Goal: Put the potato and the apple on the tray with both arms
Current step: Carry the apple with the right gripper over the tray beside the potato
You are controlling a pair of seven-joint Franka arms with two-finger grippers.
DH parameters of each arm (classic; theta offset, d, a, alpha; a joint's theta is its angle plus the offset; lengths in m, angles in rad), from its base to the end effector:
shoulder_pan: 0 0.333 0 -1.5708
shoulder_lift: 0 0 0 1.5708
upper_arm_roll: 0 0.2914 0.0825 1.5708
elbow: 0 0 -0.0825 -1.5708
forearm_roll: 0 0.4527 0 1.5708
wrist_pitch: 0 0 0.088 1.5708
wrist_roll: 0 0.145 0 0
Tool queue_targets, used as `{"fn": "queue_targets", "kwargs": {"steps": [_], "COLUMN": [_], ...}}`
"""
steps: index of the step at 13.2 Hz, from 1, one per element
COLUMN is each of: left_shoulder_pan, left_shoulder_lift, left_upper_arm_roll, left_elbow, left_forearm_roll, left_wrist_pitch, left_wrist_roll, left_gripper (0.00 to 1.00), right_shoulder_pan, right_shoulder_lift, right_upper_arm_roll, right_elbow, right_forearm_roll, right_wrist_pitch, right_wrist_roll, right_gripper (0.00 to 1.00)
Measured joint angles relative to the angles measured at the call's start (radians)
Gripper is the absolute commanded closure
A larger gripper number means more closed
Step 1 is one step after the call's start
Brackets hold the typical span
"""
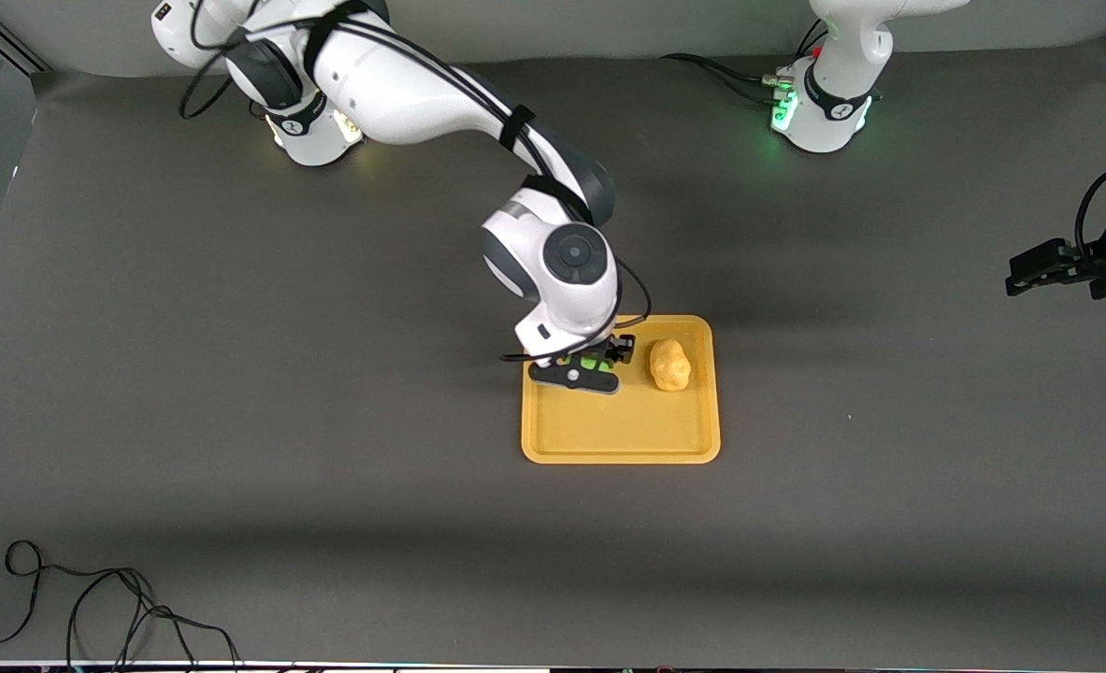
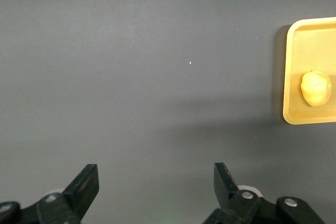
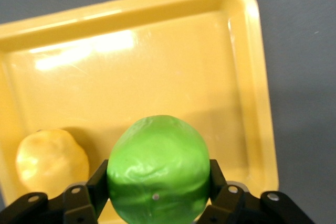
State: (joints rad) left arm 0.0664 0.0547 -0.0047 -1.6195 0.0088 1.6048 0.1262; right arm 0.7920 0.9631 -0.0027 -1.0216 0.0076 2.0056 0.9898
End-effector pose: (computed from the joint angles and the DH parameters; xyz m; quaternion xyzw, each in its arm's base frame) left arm 0.6336 0.0404 0.5040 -0.9989 0.0325 0.0349 0.0010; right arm 0.5801 0.5866 0.1820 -0.9948 0.1010 -0.0047 0.0096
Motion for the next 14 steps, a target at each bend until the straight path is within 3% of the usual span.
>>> {"fn": "queue_targets", "kwargs": {"steps": [7,14], "left_shoulder_pan": [0.0,0.0], "left_shoulder_lift": [0.001,0.003], "left_upper_arm_roll": [0.0,-0.001], "left_elbow": [0.0,0.0], "left_forearm_roll": [0.0,0.0], "left_wrist_pitch": [0.0,0.005], "left_wrist_roll": [0.0,0.0], "left_gripper": [0.02,0.02], "right_shoulder_pan": [0.01,0.01], "right_shoulder_lift": [0.087,0.093], "right_upper_arm_roll": [-0.002,-0.002], "right_elbow": [0.012,0.021], "right_forearm_roll": [-0.039,-0.042], "right_wrist_pitch": [0.084,0.138], "right_wrist_roll": [0.0,0.0], "right_gripper": [0.55,0.55]}}
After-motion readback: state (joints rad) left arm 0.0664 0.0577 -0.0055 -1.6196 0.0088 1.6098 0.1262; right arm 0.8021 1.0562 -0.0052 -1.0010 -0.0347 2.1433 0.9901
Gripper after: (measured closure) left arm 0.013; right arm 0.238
